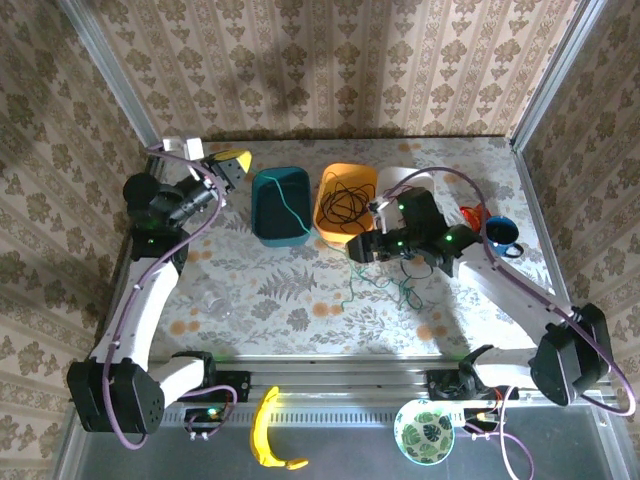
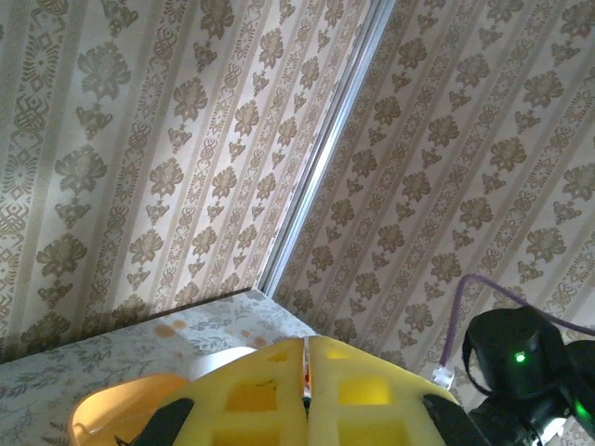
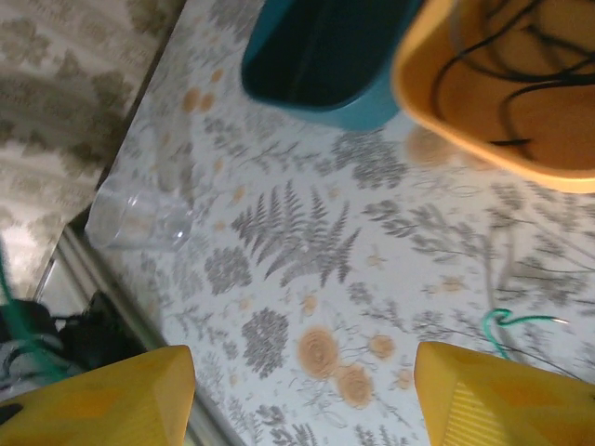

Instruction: Untangle the cables

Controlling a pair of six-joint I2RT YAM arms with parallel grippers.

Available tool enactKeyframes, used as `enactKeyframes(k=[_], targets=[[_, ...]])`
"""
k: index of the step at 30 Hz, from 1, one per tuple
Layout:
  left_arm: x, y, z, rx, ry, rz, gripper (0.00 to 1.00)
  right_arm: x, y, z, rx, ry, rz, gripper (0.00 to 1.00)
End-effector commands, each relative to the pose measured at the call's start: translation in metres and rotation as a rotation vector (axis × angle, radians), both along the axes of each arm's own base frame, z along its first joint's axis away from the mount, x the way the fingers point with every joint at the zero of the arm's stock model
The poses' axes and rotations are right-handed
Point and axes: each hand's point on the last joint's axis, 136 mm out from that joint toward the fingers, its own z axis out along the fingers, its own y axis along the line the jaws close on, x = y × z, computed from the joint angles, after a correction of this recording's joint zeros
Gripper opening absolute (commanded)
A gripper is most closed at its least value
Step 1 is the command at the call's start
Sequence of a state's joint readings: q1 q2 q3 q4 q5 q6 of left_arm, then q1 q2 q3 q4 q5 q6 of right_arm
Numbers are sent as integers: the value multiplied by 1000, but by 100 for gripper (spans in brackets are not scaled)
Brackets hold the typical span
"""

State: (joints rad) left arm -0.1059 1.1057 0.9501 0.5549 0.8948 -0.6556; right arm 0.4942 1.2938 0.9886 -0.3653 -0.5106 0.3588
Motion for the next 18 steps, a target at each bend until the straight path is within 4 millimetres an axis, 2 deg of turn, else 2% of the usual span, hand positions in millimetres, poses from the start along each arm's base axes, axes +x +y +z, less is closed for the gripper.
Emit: enactKeyframes(k=[1, 3, 5, 14, 18], targets=[[-10, -5, 22, 2, -78, -32, 0, -2, 11, -2, 9, 12, 56, 61], [-10, -7, 23, 3, -81, -39, 0, 2, 14, -5, 17, 20, 55, 54], [-11, -8, 22, 4, -80, -44, 0, 2, 20, -3, 46, 27, 73, 51], [-8, -10, 12, 19, -56, -47, 0, 1, 13, 20, 65, -41, 68, 53], [-6, -12, 3, 32, -39, -44, 0, -7, 12, 30, 82, -61, 90, 55]])
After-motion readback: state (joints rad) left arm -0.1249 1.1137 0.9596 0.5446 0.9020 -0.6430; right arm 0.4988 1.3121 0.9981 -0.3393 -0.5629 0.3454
